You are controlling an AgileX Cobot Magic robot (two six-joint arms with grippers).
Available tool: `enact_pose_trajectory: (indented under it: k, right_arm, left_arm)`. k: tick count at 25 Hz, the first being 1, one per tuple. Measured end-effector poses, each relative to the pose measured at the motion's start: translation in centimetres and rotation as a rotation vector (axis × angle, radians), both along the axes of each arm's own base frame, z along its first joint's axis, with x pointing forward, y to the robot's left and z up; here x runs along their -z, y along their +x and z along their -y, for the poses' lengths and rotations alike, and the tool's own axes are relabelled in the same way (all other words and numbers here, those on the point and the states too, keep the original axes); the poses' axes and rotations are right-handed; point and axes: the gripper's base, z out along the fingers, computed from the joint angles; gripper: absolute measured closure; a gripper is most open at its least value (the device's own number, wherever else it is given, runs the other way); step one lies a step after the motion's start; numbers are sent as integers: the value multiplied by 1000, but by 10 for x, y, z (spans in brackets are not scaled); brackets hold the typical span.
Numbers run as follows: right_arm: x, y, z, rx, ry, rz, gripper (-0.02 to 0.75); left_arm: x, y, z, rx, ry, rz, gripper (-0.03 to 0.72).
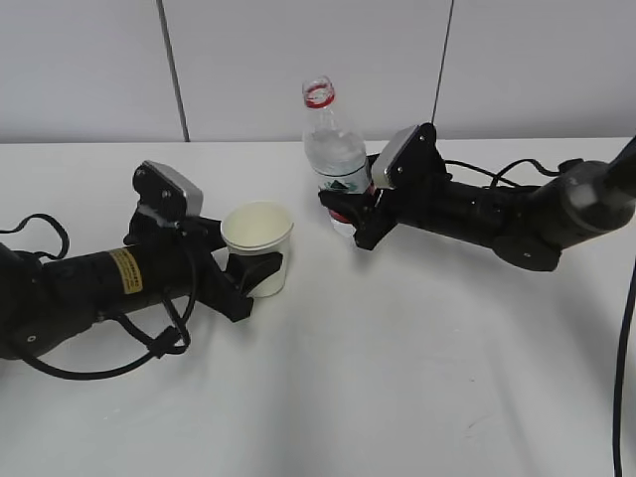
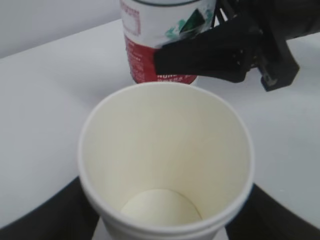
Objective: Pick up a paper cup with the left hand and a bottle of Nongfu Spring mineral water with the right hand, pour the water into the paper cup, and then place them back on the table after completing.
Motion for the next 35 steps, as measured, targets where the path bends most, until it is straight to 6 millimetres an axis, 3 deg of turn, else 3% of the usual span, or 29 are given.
enact_pose_trajectory:
  k: [15, 35]
  right_arm:
    - [-31, 26, -5, -51, -221, 306, 271]
    - [-36, 31, -7, -126, -480, 559, 277]
  left_arm:
    - [-4, 2, 3, 26, -4, 13, 243]
    - [-7, 1, 5, 59, -22, 36, 243]
